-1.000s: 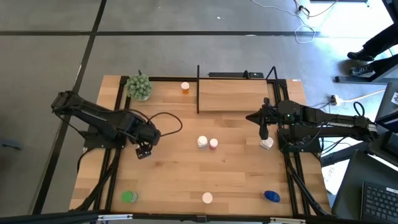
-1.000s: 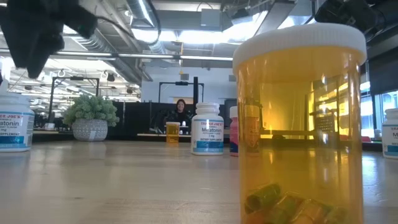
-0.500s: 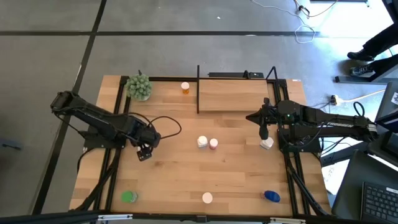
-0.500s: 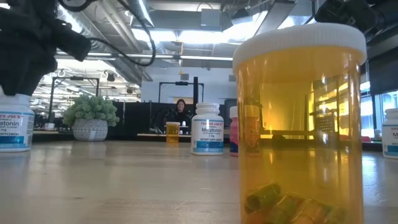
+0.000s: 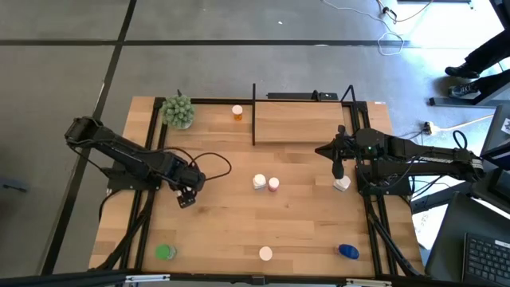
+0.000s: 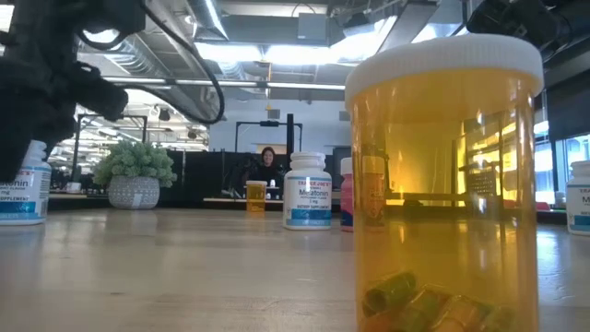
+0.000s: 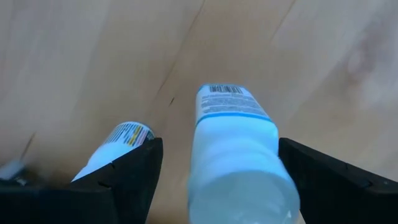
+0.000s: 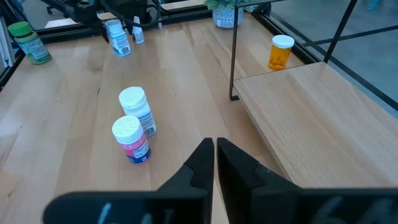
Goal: Pick and place medicine bottles onto shelf by color
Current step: Put the white medicine bottle on the shelf
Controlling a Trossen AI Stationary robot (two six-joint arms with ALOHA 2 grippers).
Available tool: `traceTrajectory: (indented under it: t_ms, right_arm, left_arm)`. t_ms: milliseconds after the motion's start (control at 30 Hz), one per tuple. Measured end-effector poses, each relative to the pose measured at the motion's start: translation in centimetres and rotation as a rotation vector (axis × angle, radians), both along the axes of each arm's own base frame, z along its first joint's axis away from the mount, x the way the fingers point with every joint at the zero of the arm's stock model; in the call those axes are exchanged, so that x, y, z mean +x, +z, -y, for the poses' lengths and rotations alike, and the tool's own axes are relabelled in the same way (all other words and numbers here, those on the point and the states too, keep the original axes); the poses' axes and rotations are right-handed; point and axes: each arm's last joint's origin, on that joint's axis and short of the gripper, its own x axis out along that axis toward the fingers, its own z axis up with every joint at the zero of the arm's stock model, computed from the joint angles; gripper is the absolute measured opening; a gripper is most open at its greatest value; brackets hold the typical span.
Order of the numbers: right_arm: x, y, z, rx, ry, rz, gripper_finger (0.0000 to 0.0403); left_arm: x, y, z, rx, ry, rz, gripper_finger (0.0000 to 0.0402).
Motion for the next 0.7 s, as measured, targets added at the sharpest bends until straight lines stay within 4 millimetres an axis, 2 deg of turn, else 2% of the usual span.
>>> traceTrajectory:
  t_ms: [367, 533, 700]
  right_arm:
    - [0.00, 0.00, 0.00, 0.000, 0.000, 0.000, 0.0023]
    - [0.00, 0.00, 0.00, 0.000, 0.000, 0.000, 0.0023]
    - [0.00, 0.00, 0.00, 0.000, 0.001, 0.000, 0.0023]
  left_arm:
    - [-0.10, -0.77, -0.08, 0.012, 0.011, 0.017, 0.0303]
    - [-0.07, -0.80, -0.10, 0.020, 0.013, 0.018, 0.0271]
    - [0.01, -0.78, -0.06, 0.013, 0.022, 0.025, 0.0218]
